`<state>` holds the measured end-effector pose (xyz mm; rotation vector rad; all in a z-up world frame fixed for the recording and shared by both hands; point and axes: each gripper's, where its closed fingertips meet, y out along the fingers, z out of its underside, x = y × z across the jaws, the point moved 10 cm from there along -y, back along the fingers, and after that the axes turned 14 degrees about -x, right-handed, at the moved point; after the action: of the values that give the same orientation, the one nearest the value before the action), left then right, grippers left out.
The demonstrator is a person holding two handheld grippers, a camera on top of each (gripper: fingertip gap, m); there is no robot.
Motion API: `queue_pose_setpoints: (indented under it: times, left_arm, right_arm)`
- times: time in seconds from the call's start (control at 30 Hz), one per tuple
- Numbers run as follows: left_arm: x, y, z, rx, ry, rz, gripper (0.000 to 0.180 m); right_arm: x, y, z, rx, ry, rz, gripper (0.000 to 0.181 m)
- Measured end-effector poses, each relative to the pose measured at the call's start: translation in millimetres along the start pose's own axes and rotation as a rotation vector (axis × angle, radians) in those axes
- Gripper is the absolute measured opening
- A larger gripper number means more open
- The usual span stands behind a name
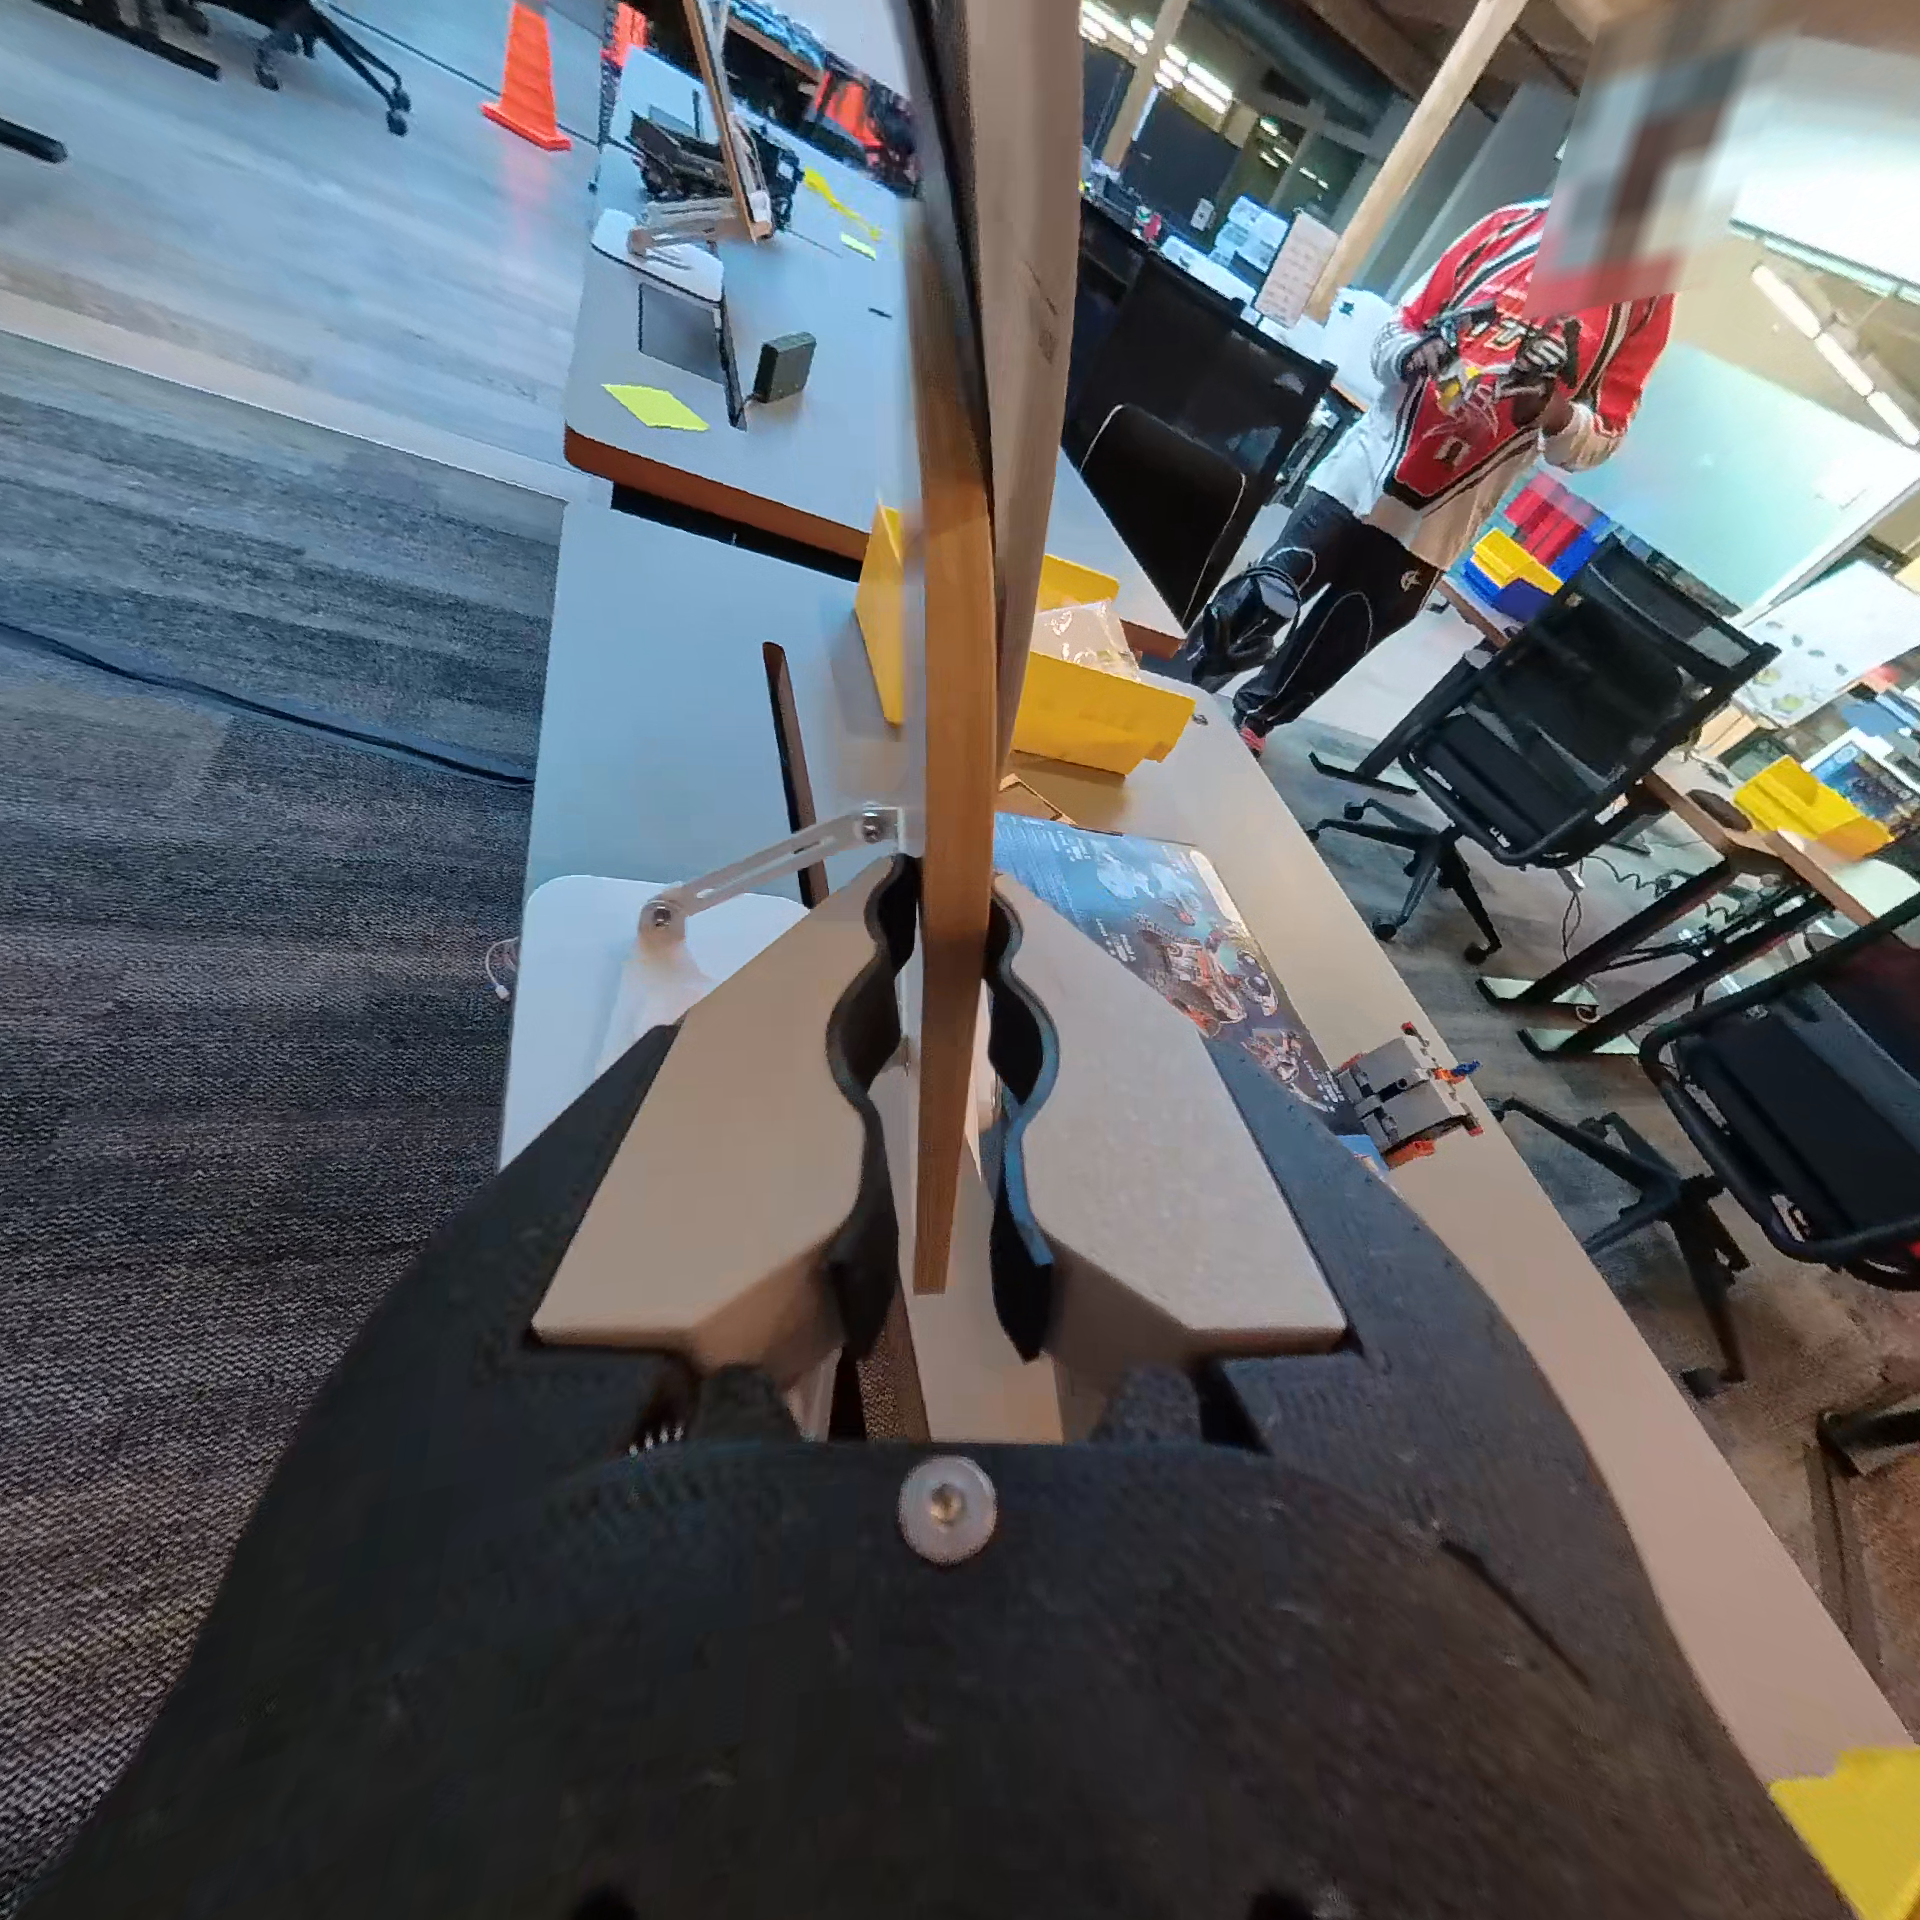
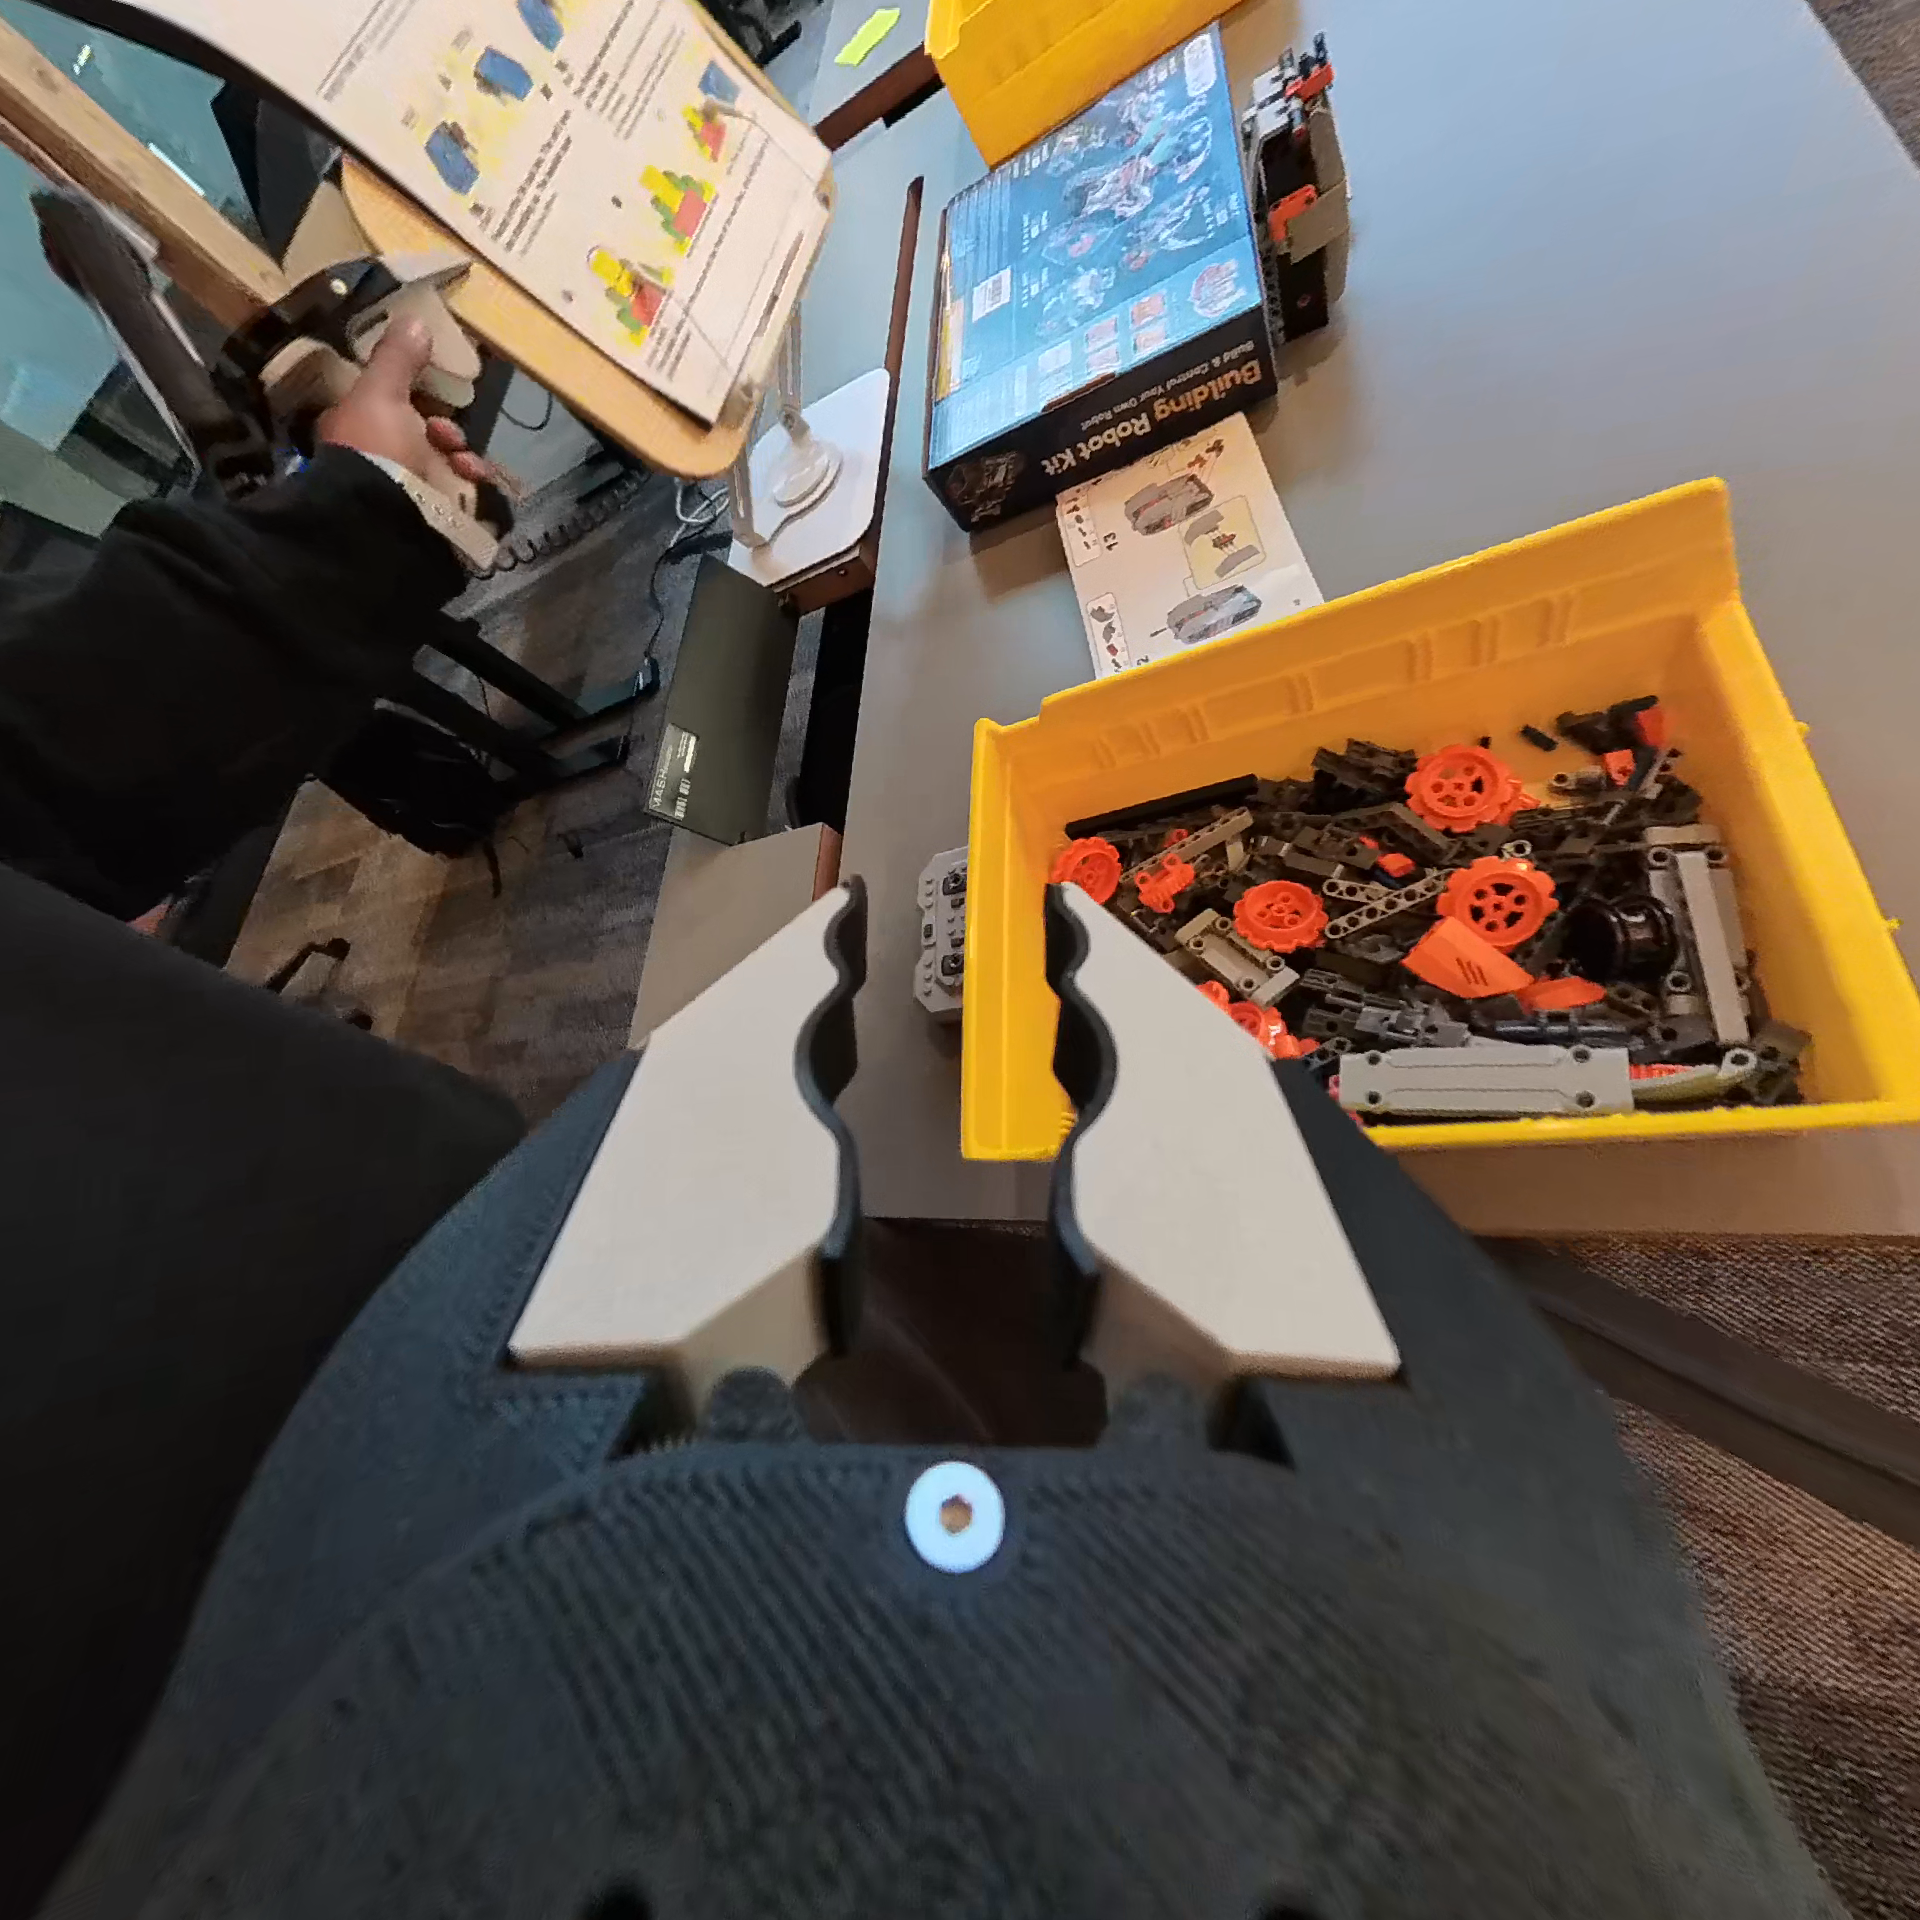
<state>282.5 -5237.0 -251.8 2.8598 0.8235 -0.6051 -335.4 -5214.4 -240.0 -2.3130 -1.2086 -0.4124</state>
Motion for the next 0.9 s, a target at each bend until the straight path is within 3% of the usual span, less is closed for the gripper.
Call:
queue_pose_setpoints:
  times: [0.53,0.7,0.9]
  left_arm:
    - [-16.3,-0.2,6.4,-0.011,-0.052,-0.03,0.011]
    - [-28.9,-8.1,-4.9,0.165,-0.031,0.068,0.016]
    - [-39.5,-118.8,-33.8,0.108,0.045,0.168,0.021]
  right_arm:
    - [28.0,-32.5,34.6,0.048,-0.005,0.008,0.034]
    - [36.9,-60.1,41.6,-0.004,0.001,0.0,0.033]
    - [46.3,-97.3,68.2,-0.057,-0.001,-0.035,0.033]
